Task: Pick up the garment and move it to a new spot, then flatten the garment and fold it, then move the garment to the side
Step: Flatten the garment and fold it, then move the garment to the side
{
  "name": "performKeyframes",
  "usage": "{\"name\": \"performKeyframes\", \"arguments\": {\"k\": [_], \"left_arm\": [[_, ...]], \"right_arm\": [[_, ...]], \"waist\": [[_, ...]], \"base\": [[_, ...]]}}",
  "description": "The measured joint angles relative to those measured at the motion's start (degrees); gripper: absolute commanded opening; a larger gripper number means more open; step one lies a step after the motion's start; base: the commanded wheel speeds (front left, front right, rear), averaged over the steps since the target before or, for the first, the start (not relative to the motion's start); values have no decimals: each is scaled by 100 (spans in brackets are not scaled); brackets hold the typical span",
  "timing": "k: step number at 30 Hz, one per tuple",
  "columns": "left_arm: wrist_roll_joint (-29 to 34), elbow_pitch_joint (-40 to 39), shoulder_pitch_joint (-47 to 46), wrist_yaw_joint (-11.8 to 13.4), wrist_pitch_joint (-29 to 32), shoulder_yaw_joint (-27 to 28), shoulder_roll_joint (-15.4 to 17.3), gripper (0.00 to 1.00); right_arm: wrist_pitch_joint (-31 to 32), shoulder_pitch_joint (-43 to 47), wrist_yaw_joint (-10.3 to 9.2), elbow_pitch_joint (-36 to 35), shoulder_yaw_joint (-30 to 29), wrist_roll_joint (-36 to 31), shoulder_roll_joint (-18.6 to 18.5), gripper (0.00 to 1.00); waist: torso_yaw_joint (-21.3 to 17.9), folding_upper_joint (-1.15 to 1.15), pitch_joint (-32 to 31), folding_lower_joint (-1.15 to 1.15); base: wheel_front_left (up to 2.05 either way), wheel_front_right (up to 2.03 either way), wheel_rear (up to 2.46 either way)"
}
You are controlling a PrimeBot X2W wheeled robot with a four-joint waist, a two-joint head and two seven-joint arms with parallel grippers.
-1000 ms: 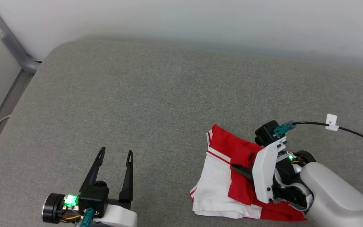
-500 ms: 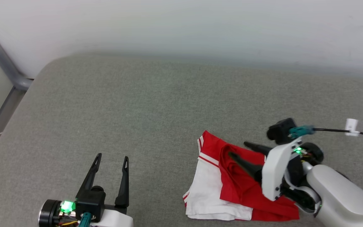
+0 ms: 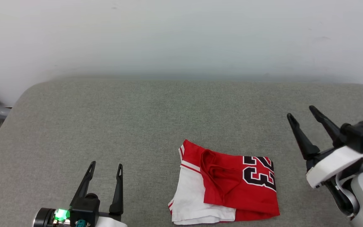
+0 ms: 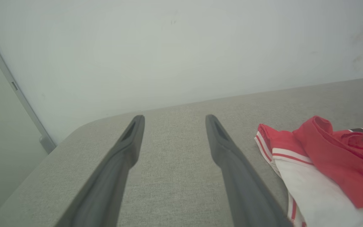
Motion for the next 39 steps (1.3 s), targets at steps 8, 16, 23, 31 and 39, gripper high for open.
{"name": "performKeyframes", "arguments": {"k": [8,16,23,31,39], "left_arm": [[-8,-101,97,14,-7,54,-8,100],[-44,-200,236,37,-7,123,-22,100],[-52,-213,352,30,-7,142,-41,100],[-49,-164,373,1,-7,142,-57,100],[-48,-153,374,-7,-5,160,-62,100]], "right_arm": [[-330,990,0,-748,-1570,-1229,721,100],[-345,1929,0,-1675,-2272,-1692,1555,100],[-345,2473,0,-1906,-2354,-1844,1867,100],[-345,2786,0,-1942,-2361,-1963,2043,100],[-345,2817,0,-1944,-2360,-2117,2100,100]], "waist": [[-188,0,-83,0],[-292,0,-131,0],[-283,0,-149,0],[-198,0,-148,1],[-141,0,-153,1]], "base": [[0,0,0],[0,0,0],[0,0,0],[0,0,0],[0,0,0]]}}
